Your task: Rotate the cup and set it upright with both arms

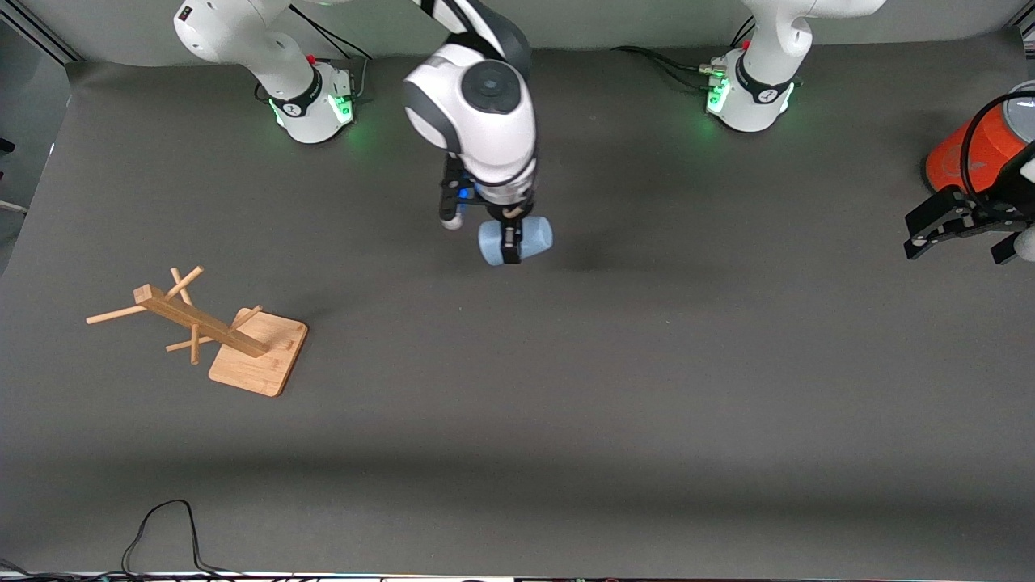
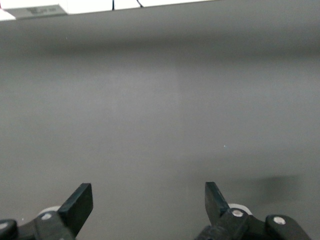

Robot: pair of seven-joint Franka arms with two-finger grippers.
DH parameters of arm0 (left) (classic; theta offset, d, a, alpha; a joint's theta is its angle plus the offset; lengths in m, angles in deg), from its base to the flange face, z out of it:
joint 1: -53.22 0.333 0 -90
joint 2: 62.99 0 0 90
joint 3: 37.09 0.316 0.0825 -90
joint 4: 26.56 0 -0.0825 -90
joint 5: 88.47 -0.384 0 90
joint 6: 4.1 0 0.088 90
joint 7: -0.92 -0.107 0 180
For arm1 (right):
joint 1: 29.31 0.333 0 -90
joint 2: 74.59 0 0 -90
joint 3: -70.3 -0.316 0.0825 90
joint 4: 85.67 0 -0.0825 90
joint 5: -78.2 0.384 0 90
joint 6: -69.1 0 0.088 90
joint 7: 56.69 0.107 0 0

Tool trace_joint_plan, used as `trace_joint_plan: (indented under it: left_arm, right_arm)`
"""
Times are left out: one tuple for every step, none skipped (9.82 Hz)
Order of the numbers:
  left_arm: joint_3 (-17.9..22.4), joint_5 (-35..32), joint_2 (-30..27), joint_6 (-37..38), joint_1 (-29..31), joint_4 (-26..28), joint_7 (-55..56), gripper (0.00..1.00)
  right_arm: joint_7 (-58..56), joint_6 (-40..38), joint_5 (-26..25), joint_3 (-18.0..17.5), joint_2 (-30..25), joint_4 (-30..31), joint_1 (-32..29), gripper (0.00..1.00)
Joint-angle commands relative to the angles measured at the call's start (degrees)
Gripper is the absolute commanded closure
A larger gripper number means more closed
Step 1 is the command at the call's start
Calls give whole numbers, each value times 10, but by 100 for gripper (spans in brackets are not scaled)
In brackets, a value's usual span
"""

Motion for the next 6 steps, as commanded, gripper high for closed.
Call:
trace_joint_plan:
  left_arm:
    - [2, 3, 10, 33, 26, 0, 1, 0]
    - [2, 5, 14, 37, 30, 0, 1, 0]
    - [1, 2, 14, 37, 30, 0, 3, 0]
    - [1, 5, 14, 42, 30, 0, 14, 0]
    - [2, 6, 19, 51, 31, 0, 41, 0]
    - [2, 5, 21, 56, 31, 0, 41, 0]
  right_arm:
    - [81, -1, -11, 7, 91, -88, 27, 30]
    - [100, 0, -11, 8, 119, -99, 46, 31]
    - [115, 1, -13, 8, 146, -116, 54, 30]
    - [117, 2, -18, 8, 166, -125, 68, 30]
    - [117, 14, -19, 8, 181, -129, 76, 30]
    - [117, 36, -19, 8, 195, -129, 78, 30]
